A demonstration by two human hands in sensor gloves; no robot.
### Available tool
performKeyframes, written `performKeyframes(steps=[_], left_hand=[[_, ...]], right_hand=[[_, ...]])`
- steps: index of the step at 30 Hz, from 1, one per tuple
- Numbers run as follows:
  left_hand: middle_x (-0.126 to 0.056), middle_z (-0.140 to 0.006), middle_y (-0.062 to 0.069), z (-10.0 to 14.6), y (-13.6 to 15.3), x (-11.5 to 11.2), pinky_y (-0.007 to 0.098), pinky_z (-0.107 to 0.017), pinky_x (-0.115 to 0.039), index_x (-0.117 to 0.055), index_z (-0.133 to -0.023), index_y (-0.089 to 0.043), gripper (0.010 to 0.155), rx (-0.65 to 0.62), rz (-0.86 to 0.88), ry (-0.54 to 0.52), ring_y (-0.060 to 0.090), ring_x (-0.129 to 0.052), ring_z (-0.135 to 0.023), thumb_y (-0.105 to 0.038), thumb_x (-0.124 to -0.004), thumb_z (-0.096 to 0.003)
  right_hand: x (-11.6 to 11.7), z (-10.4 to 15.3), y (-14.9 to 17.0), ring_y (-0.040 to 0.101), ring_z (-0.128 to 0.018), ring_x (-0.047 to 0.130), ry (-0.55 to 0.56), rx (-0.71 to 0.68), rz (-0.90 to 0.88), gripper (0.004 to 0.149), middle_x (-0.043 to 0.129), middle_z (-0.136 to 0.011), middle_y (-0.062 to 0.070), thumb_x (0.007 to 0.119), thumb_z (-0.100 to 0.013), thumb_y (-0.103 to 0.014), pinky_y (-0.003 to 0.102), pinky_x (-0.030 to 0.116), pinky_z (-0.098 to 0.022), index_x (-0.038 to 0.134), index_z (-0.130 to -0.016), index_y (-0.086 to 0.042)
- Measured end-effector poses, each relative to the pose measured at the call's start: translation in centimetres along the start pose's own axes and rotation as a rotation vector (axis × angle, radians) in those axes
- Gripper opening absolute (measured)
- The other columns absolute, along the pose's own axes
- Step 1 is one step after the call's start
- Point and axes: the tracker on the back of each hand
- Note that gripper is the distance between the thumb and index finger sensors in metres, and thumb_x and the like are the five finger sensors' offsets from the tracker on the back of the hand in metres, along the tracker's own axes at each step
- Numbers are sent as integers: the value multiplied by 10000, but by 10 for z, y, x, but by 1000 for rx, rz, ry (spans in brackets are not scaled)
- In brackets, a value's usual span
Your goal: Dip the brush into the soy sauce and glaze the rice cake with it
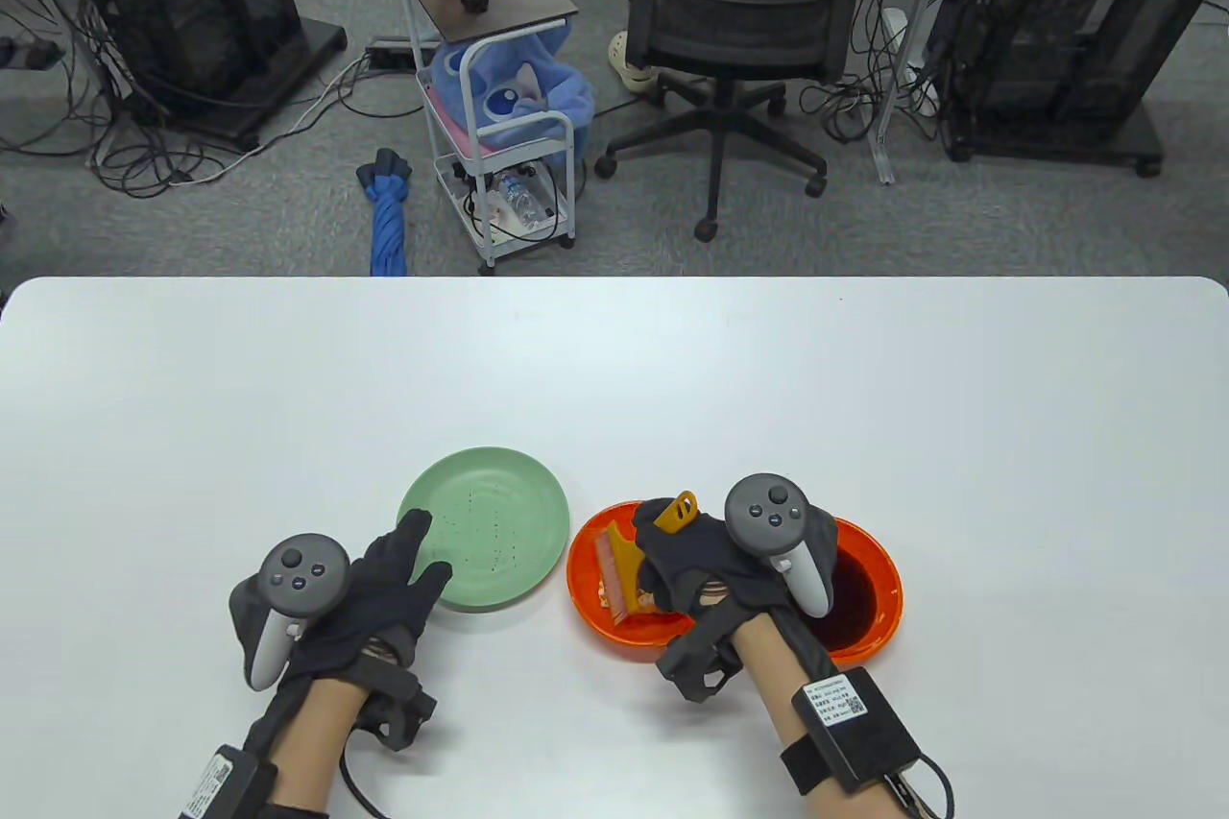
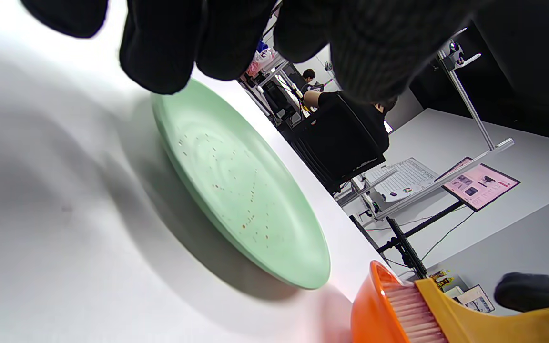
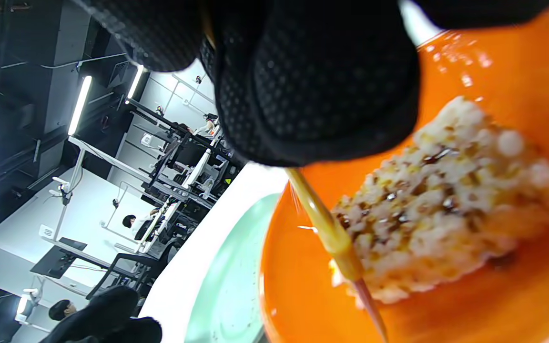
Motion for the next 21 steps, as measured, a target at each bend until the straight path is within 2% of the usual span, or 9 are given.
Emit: performKeyframes(steps=[12, 21], left_hand=[[-600, -1110, 100, 0, 0, -1, 661, -653, -617, -484, -1099, -348, 693, 7, -4, 4, 433, -762, -940, -552, -726, -483], [-593, -1112, 104, 2, -6, 1, 660, -654, -616, -493, -1097, -340, 688, -18, 7, 3, 437, -756, -943, -553, -722, -484]], right_hand=[[-40, 14, 23, 198, -239, 1005, 77, 68, 45, 486, 1005, -541, 125, 696, -524, -343, 361, 851, -126, 697, -884, -18], [-51, 22, 9, 197, -235, 1003, 110, 12, 48, 485, 1003, -534, 127, 698, -524, -348, 358, 850, -125, 700, -883, -22]])
Point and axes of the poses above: the tracker on the back of each hand, its own y axis roughly to the little-finger side, its own z axis roughly from the fingertips to the wrist, x = y × z
